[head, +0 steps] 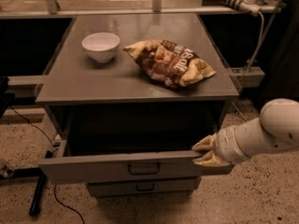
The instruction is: Open top drawer
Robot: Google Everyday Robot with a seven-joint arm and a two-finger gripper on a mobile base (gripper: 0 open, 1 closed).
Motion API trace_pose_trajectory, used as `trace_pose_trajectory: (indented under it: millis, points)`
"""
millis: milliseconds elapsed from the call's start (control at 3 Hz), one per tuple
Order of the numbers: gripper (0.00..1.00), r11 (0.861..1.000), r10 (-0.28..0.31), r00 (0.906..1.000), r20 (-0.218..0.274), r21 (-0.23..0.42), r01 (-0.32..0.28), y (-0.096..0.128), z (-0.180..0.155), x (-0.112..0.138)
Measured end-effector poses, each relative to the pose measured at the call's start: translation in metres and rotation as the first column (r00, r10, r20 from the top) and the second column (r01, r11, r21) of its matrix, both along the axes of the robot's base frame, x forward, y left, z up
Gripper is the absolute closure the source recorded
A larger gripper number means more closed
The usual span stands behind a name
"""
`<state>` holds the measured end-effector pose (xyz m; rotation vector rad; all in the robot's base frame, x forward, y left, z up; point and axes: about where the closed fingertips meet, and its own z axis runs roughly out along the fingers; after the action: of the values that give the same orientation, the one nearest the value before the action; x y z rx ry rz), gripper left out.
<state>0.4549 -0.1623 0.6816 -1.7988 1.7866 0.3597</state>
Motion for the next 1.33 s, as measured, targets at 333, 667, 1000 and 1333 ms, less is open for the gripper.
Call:
trace_pose_trajectory:
  millis: [333,667,1000,1333]
  points:
    - [0.82,1.0,0.0,1.0,0.0,0.0,0.0,0.0,0.0,0.0]
    - [0.58,1.0,0.0,1.0,0.0,0.0,0.0,0.0,0.0,0.0]
    - [0.35,1.0,0.003,1.0,-0.007,0.006,-0.003,-0.002,-0.002,-0.006]
    - [0.12,0.999,-0.014,0.9987,-0.048,0.042,0.016,-0.017,-0.019,-0.035]
